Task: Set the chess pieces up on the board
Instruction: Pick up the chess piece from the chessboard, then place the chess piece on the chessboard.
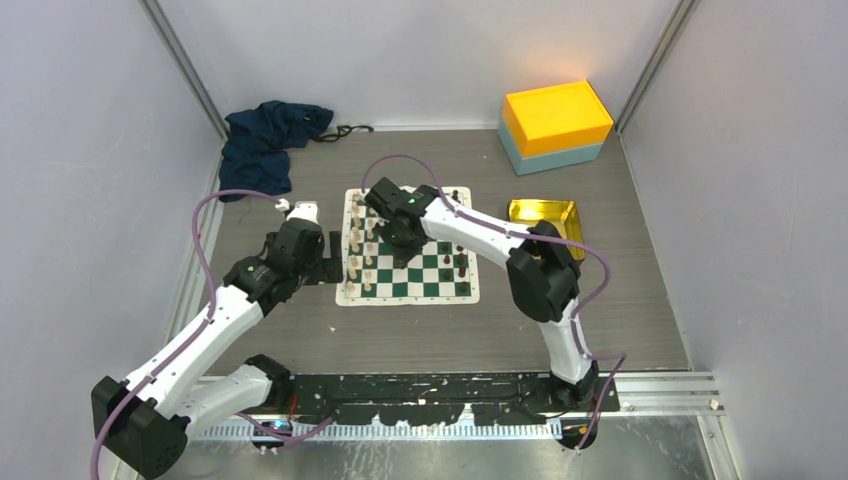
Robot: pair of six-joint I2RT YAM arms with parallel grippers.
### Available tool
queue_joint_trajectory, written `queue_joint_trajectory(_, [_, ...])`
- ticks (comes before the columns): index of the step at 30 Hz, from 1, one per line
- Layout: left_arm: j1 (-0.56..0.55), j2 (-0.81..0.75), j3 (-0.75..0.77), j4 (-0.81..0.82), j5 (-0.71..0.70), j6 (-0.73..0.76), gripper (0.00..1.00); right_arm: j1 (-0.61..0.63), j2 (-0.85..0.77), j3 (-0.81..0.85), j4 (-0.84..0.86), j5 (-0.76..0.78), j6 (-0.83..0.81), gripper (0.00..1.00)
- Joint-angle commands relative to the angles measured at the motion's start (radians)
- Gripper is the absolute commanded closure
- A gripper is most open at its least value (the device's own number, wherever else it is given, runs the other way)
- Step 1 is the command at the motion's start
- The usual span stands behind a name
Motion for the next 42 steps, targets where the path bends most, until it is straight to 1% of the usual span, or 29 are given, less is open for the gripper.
queue_joint_trajectory(1, [0.005,0.0,0.021,0.01,-0.019,0.007,0.02,0.006,-0.137,-0.071,-0.005,0.064,0.017,0.98])
queue_joint_trajectory(9, [0.006,0.008,0.029,0.005,0.002,0.003,0.02,0.006,-0.268,-0.247,0.011,0.113,0.07,0.98])
queue_joint_trajectory(16, [0.005,0.019,0.03,0.003,0.019,-0.002,0.02,0.006,-0.327,-0.341,0.033,0.13,0.104,0.98])
queue_joint_trajectory(27, [0.005,0.028,0.029,0.009,0.025,-0.004,0.02,-0.008,-0.345,-0.433,0.071,0.14,0.124,0.98])
queue_joint_trajectory(42, [0.005,0.041,0.039,0.01,0.027,-0.004,0.02,-0.045,-0.33,-0.495,0.127,0.143,0.127,0.99])
